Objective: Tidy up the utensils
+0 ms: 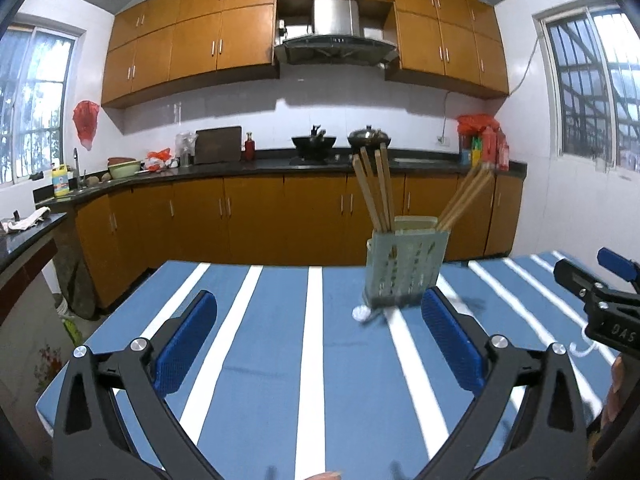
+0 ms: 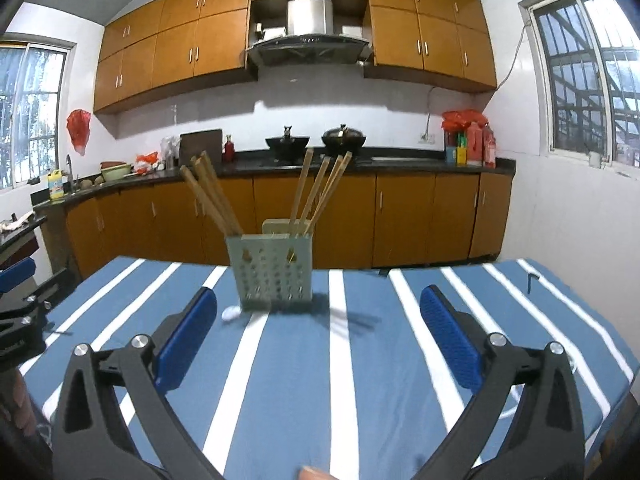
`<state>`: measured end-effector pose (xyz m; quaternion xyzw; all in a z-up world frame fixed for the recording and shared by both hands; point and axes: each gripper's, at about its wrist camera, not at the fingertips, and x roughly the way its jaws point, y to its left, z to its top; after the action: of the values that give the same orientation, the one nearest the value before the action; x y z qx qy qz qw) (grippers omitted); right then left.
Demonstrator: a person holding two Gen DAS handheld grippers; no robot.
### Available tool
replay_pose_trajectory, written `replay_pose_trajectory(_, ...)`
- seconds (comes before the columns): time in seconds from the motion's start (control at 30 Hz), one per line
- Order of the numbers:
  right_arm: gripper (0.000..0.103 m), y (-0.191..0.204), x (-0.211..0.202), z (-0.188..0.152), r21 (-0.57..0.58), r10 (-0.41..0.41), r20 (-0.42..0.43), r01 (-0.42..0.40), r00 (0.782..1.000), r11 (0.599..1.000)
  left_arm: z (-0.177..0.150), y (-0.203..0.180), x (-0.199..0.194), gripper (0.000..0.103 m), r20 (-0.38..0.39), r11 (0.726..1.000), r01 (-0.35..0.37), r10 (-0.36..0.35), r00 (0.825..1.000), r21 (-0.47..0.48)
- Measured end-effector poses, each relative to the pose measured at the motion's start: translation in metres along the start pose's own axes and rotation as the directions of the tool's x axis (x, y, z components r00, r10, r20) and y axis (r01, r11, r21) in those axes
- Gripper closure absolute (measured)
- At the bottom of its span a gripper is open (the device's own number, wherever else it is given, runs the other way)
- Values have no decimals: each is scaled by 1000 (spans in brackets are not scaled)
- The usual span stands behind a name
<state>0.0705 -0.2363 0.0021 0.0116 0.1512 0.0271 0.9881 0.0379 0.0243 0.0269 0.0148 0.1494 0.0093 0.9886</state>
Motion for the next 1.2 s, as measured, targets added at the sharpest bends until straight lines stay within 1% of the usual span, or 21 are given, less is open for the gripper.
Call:
replay_pose_trajectory(0.2,4,2,-5,-19,-10,-5,-19,5,1000,1000,-23,-9,1,2,-66,1000,10,-9,998,7)
replay_pose_trajectory(0.37,4,0,-4,-34,6,0,-57,0,998,1000,-35,-12,1,2,-94,1000,23,-24,995,-11)
replay_pose_trajectory(0.53,4,0,-2,-41,10,-10,-76,11,997,1000,-39,-16,1,2,-100,1000,16,-16,995,-3)
replay_pose_trajectory(1.2,4,-1,1,-43,24,-20,-82,22,996,999,-41,-20,0,2,-115,999,35,-36,993,-8)
